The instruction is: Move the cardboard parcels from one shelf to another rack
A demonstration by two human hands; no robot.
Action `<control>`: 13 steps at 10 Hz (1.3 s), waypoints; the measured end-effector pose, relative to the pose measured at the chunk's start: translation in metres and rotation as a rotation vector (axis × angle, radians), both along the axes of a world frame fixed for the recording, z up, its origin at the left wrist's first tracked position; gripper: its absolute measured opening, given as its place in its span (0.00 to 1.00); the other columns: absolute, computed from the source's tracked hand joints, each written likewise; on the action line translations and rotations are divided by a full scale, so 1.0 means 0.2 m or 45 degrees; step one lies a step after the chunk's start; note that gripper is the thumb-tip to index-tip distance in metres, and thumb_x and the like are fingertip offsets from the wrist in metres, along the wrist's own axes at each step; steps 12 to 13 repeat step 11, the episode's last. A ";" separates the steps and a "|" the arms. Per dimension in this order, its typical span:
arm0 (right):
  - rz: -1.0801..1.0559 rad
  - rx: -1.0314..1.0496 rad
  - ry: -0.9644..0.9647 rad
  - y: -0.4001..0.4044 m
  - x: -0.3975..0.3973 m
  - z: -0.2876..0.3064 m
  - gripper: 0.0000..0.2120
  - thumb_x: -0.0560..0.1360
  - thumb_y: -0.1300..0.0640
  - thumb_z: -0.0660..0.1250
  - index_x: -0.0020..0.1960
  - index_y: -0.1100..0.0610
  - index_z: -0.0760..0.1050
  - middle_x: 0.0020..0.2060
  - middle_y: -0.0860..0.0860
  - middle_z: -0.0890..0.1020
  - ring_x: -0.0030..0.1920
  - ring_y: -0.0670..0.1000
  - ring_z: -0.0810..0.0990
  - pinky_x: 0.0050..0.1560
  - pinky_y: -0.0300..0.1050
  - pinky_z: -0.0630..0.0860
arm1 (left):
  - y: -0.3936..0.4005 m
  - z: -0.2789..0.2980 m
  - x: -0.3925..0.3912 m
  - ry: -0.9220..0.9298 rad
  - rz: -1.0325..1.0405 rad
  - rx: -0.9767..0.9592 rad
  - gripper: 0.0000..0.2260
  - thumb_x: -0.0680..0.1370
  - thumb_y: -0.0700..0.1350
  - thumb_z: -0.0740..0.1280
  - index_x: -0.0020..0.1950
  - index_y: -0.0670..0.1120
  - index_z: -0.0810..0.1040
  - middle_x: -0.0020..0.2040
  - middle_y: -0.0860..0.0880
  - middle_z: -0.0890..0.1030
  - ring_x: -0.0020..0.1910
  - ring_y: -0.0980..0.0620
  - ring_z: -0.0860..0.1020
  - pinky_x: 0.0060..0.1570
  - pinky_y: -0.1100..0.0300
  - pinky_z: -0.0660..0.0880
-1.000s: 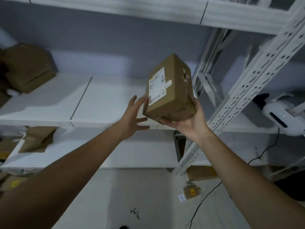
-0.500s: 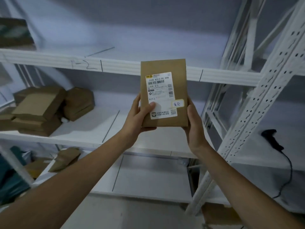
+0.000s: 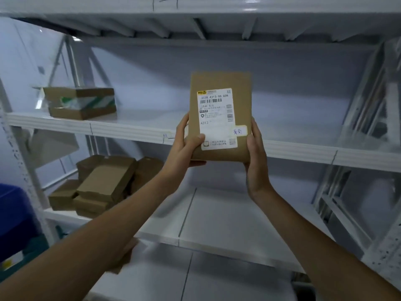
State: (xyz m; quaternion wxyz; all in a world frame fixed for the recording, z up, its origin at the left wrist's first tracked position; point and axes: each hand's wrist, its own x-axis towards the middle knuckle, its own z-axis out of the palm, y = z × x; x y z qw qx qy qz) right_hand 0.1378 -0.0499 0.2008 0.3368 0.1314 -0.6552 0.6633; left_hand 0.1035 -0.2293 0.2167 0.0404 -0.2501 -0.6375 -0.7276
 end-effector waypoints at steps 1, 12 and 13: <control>-0.002 -0.064 0.038 -0.22 -0.21 0.09 0.35 0.80 0.36 0.60 0.86 0.44 0.63 0.82 0.48 0.74 0.82 0.52 0.73 0.82 0.66 0.69 | -0.21 0.06 -0.21 0.129 0.020 -0.006 0.32 0.81 0.53 0.65 0.83 0.62 0.59 0.76 0.53 0.77 0.67 0.49 0.81 0.47 0.60 0.83; -0.410 -0.267 -0.688 -0.59 -0.79 0.57 0.33 0.85 0.34 0.59 0.84 0.48 0.66 0.82 0.50 0.72 0.78 0.59 0.74 0.76 0.59 0.74 | -0.58 0.47 -0.94 0.225 0.636 -0.440 0.32 0.79 0.64 0.61 0.77 0.46 0.71 0.70 0.43 0.81 0.70 0.39 0.77 0.67 0.42 0.75; -0.410 -0.267 -0.688 -0.59 -0.79 0.57 0.33 0.85 0.34 0.59 0.84 0.48 0.66 0.82 0.50 0.72 0.78 0.59 0.74 0.76 0.59 0.74 | -0.58 0.47 -0.94 0.225 0.636 -0.440 0.32 0.79 0.64 0.61 0.77 0.46 0.71 0.70 0.43 0.81 0.70 0.39 0.77 0.67 0.42 0.75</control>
